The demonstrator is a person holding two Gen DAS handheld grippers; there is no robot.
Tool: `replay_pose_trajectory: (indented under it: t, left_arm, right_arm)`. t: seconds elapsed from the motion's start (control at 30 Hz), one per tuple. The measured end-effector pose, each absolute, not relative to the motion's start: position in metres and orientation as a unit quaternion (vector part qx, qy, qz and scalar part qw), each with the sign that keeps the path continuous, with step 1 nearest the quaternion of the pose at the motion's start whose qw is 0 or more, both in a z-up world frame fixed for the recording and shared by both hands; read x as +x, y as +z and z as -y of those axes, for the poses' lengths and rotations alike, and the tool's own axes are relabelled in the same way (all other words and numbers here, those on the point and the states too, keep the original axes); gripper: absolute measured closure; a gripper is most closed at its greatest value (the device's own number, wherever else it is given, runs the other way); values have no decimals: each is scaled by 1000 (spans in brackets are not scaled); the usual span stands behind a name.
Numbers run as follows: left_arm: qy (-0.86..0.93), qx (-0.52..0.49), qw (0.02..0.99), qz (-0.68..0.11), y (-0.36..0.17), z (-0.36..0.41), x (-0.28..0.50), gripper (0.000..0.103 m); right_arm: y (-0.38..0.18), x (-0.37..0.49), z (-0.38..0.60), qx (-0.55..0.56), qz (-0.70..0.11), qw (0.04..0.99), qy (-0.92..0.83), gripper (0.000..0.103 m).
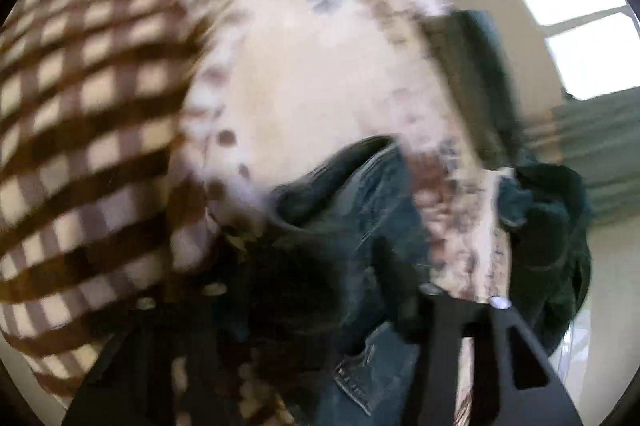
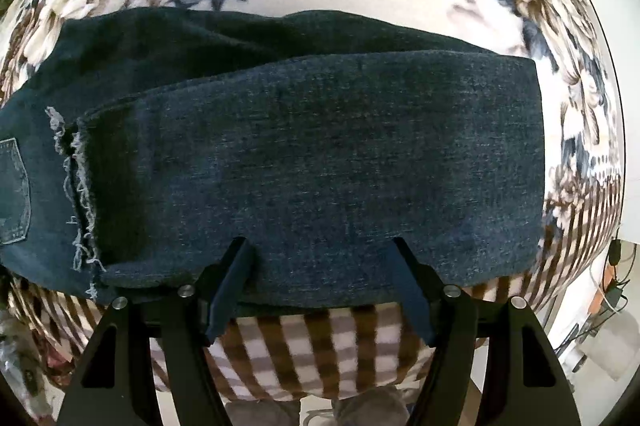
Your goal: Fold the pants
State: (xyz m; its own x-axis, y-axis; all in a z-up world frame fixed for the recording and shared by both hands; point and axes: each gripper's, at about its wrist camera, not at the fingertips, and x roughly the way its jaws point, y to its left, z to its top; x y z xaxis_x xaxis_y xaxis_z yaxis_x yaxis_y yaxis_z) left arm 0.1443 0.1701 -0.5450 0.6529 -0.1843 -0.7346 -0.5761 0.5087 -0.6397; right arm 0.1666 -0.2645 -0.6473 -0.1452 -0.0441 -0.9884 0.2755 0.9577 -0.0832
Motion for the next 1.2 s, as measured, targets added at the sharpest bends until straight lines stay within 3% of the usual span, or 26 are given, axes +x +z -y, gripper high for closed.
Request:
replay_pose_trajectory:
  t: [0.1, 0.2, 0.23, 0.27, 0.33, 0.4, 0.7, 0.87, 1.0, 1.2]
  left_arm:
    - [117, -473, 765, -420, -560, -170, 155, 53]
    - [112, -537, 730, -408, -599, -186, 159, 49]
    - [111, -537, 732, -405, -597, -186, 160, 49]
    - [112, -530, 739, -401, -592, -184, 160, 58]
    - [108, -488, 778, -381, -570, -173, 156, 74]
    - [100, -464, 800, -366, -548, -165, 150, 80]
    - [-20, -343, 887, -308, -406, -76, 144, 84]
    - [-119, -309, 894, -302, -360, 10, 134, 84]
    - [-189, -294, 871, -346, -374, 91, 136, 84]
    - [-277, -230, 815, -453, -447, 222, 130, 84]
  right_arm:
    - [-648, 169, 268, 77, -749, 647, -124, 31]
    - [-649, 174, 270, 76, -751, 645, -121, 31]
    - [-649, 174, 271, 79, -751, 645, -120, 31]
    - [-649, 174, 273, 82, -750, 645, -119, 31]
    - [-647, 175, 278, 86, -749, 646, -117, 31]
    - [-645, 174, 285, 90, -748, 648, -117, 31]
    - [-613, 158, 349, 134, -714, 681, -90, 31]
    - [-584, 138, 399, 155, -687, 706, -73, 31]
    - [-573, 118, 451, 179, -666, 721, -68, 20]
    - [-570, 70, 529, 200, -643, 730, -112, 19]
